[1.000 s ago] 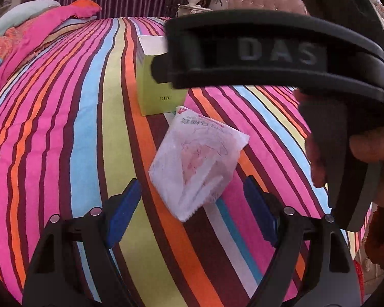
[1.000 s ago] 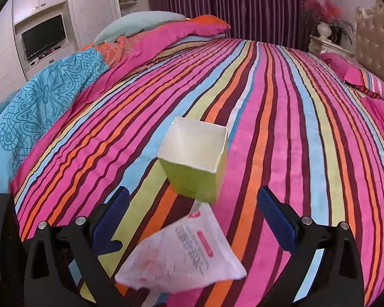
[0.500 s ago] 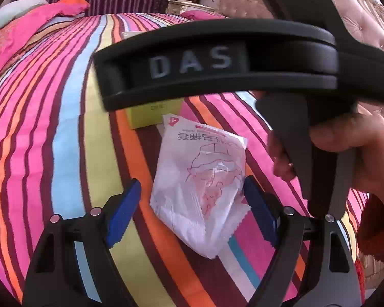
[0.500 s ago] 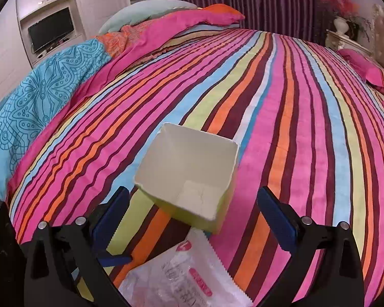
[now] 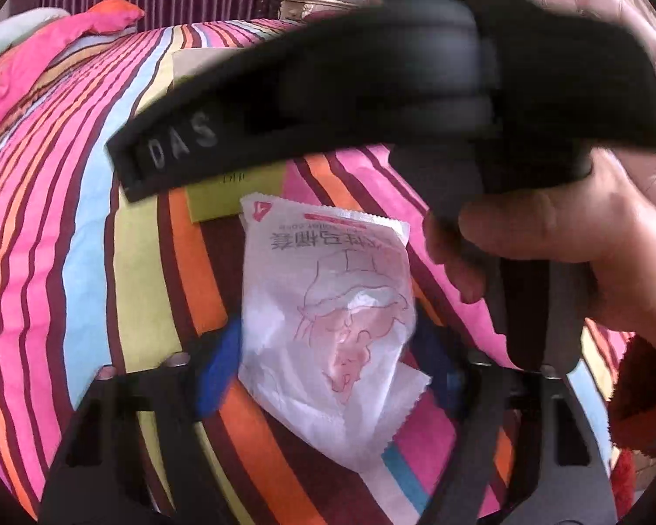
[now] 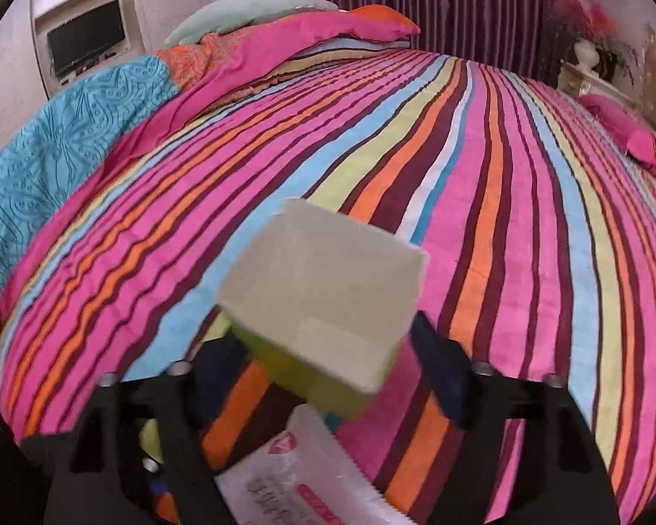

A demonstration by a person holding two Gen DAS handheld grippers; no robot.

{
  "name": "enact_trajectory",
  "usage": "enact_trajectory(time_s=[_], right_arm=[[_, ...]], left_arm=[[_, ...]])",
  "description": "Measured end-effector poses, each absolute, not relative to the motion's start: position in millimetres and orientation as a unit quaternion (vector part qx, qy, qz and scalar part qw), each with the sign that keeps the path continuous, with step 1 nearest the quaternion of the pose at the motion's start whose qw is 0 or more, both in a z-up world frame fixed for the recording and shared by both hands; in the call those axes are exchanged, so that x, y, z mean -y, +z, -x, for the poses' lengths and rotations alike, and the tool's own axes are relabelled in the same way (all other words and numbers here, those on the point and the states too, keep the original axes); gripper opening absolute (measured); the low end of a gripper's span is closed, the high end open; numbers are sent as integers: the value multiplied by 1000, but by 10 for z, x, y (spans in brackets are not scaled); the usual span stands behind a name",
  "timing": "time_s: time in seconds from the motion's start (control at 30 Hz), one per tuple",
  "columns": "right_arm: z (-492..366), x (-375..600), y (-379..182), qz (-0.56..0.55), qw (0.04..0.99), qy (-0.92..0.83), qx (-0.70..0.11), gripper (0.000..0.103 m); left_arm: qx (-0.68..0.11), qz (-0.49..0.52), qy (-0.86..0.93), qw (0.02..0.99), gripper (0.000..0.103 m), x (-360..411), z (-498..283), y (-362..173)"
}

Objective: Collect trash
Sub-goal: 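Grasp the white wrapper pack with the left tool while the right tool grasps the green box, then carry the wrapper pack and green box from the bed over the wastebasket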

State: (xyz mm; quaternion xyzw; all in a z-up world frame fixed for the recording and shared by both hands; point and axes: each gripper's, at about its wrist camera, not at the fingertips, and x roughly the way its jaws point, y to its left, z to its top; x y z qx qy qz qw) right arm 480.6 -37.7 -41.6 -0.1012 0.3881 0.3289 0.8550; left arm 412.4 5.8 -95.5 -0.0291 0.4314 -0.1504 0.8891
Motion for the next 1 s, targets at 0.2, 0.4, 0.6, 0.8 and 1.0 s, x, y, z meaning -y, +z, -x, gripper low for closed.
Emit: enact_trajectory(time_s=[0.2,0.4,0.6,0.8,1.0], right_arm=[[-4813,527,-366,68,858,323,-394,65],[-4790,875,-271,18,869,294,-397,64],[-4648,1241,-205,-25,874,261,-410,64],[-4348,1434,-162,-30,877,239,-417,64],[-4036,1536,-102,-27,882,222,-416,64]], left_arm=[[-426,61,-143,891,58,-132,-4010,-940],[-425,81,-131,892,57,-218,-3919,-900],[-423,89,-118,894,57,-291,-3730,-797],[-423,81,-105,896,57,-391,-3670,-684],[-420,75,-93,900,57,-444,-3494,-569]])
